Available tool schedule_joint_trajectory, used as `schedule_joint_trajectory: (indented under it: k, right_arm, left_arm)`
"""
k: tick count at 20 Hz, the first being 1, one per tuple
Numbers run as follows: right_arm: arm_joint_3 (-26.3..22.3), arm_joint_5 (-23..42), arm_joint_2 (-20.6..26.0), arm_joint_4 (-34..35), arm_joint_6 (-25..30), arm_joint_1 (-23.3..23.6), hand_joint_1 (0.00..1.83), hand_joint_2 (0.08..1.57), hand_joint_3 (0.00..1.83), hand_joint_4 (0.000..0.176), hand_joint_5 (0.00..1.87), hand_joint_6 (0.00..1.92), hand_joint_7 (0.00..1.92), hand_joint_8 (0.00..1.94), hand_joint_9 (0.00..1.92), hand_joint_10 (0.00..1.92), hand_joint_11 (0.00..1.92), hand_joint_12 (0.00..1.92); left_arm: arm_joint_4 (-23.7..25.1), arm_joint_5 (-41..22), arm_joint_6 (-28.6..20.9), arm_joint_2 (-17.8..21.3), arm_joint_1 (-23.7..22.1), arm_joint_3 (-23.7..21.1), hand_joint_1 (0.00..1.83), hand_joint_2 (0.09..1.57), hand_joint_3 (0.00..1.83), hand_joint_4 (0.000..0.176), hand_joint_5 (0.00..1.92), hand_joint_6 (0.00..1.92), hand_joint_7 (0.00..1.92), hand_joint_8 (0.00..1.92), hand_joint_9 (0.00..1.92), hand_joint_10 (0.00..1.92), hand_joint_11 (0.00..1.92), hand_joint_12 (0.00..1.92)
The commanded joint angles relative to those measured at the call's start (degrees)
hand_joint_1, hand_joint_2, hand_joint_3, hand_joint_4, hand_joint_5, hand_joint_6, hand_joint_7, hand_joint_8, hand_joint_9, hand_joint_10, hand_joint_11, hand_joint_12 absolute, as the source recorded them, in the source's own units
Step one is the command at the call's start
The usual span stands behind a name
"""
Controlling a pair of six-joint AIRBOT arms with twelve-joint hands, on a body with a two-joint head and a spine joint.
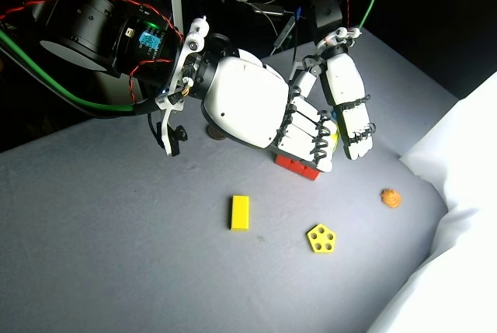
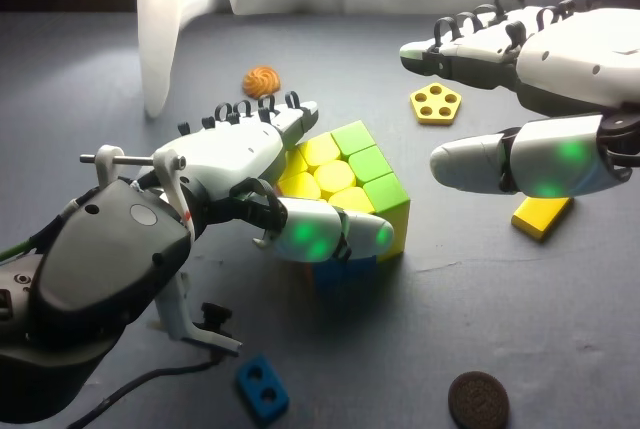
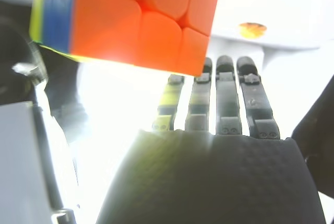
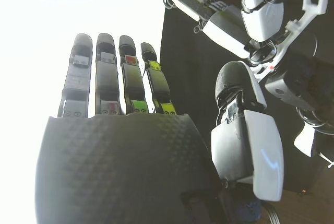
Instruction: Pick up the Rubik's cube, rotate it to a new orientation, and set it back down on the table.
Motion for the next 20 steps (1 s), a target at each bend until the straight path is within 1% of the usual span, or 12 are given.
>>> schedule_joint_trajectory:
  k: [1, 3, 4, 6, 8, 11, 12, 14, 15, 16, 18, 20]
  right_arm:
    - [-0.2, 5.8, 0.2, -0.7, 0.1, 0.3, 0.07, 1.24, 0.0, 0.0, 0.04, 0.0, 0.09, 0.0, 0.08, 0.0, 0.0, 0.07]
    - [-0.2, 6.0, 0.1, -0.7, 0.0, 0.2, 0.08, 1.24, 0.0, 0.0, 0.03, 0.0, 0.08, 0.0, 0.08, 0.0, 0.0, 0.06]
    - [-0.2, 6.0, 0.1, -0.7, 0.0, 0.2, 0.09, 1.23, 0.0, 0.0, 0.05, 0.0, 0.1, 0.0, 0.1, 0.01, 0.0, 0.16]
    - [-0.2, 6.1, 0.1, -0.7, -0.2, 0.2, 0.08, 1.23, 0.0, 0.0, 0.06, 0.0, 0.1, 0.0, 0.09, 0.0, 0.0, 0.14]
    - [-0.2, 7.0, 0.1, -0.7, -0.8, 0.2, 0.06, 1.23, 0.0, 0.0, 0.06, 0.0, 0.1, 0.0, 0.12, 0.01, 0.0, 0.22]
    - [-0.1, 8.6, 0.3, -0.7, -4.0, 0.2, 0.06, 1.24, 0.0, 0.0, 0.07, 0.0, 0.13, 0.01, 0.14, 0.01, 0.0, 0.13]
    - [-0.1, 8.6, 0.3, -0.7, -5.0, 0.2, 0.07, 1.23, 0.0, 0.0, 0.11, 0.01, 0.19, 0.01, 0.19, 0.03, 0.0, 0.34]
    - [-0.1, 8.7, 0.4, -0.7, -7.0, 0.0, 0.07, 1.24, 0.0, 0.0, 0.11, 0.01, 0.2, 0.01, 0.21, 0.04, 0.0, 0.44]
    - [-0.1, 9.2, 0.5, -0.7, -7.3, 0.0, 0.06, 1.24, 0.0, 0.0, 0.11, 0.01, 0.22, 0.01, 0.23, 0.04, 0.0, 0.53]
    - [-0.1, 10.1, 0.5, -0.7, -7.9, 0.0, 0.09, 1.24, 0.0, 0.0, 0.18, 0.02, 0.31, 0.02, 0.3, 0.07, 0.0, 0.88]
    - [-0.1, 11.6, 0.5, -0.7, -8.3, 0.0, 0.1, 1.23, 0.0, 0.0, 0.24, 0.04, 0.37, 0.03, 0.34, 0.11, 0.0, 1.1]
    - [-0.1, 11.9, 0.5, -0.7, -8.3, 0.0, 0.11, 1.23, 0.0, 0.0, 0.26, 0.03, 0.39, 0.01, 0.33, 0.19, 0.0, 1.15]
  left_arm:
    - [3.2, -3.0, -0.4, 0.4, -0.7, -0.4, 0.37, 0.83, 0.0, 0.031, 0.0, 0.0, 0.0, 0.0, 0.0, 0.0, 0.0, 0.0]
    - [3.2, -3.0, 0.8, 0.9, -1.4, -0.8, 0.38, 0.83, 0.0, 0.024, 0.0, 0.0, 0.0, 0.0, 0.0, 0.0, 0.0, 0.0]
    - [3.2, -2.0, 2.6, 1.6, -2.3, -0.9, 0.38, 0.84, 0.0, 0.02, 0.0, 0.0, 0.0, 0.0, 0.0, 0.0, 0.0, 0.0]
    - [2.4, 1.4, 6.9, 3.1, -4.7, -0.9, 0.38, 0.84, 0.0, 0.017, 0.0, 0.0, 0.0, 0.0, 0.0, 0.0, 0.0, 0.0]
    - [2.2, 3.0, 10.2, 4.2, -7.1, -0.9, 0.39, 0.84, 0.0, 0.0, 0.0, 0.0, 0.0, 0.0, 0.0, 0.0, 0.0, 0.0]
    - [2.3, 7.4, 15.1, 6.6, -11.9, -1.5, 0.4, 0.87, 0.0, 0.015, 0.0, 0.0, 0.09, 0.0, 0.06, 0.01, 0.04, 0.04]
    - [2.6, 8.8, 15.9, 7.1, -12.8, -1.6, 0.38, 0.91, 0.0, 0.021, 0.07, 0.01, 0.2, 0.0, 0.16, 0.01, 0.0, 0.48]
    - [3.2, 14.6, 17.7, 8.5, -15.2, -2.0, 0.36, 0.92, 0.0, 0.022, 0.1, 0.01, 0.24, 0.01, 0.2, 0.02, 0.0, 0.61]
    - [3.8, 17.2, 17.9, 9.1, -16.1, -2.1, 0.38, 0.93, 0.0, 0.021, 0.18, 0.02, 0.32, 0.01, 0.28, 0.03, 0.0, 0.81]
    - [4.8, 21.0, 18.0, 9.9, -17.1, -2.3, 0.37, 0.95, 0.01, 0.019, 0.24, 0.02, 0.4, 0.02, 0.39, 0.05, 0.0, 1.11]
    - [6.4, 25.9, 18.0, 10.9, -18.5, -2.8, 0.34, 0.98, 0.01, 0.014, 0.26, 0.01, 0.43, 0.02, 0.45, 0.07, 0.01, 1.28]
    - [7.6, 29.5, 18.0, 11.5, -19.6, -3.2, 0.35, 0.98, 0.0, 0.014, 0.26, 0.01, 0.44, 0.02, 0.46, 0.08, 0.0, 1.32]
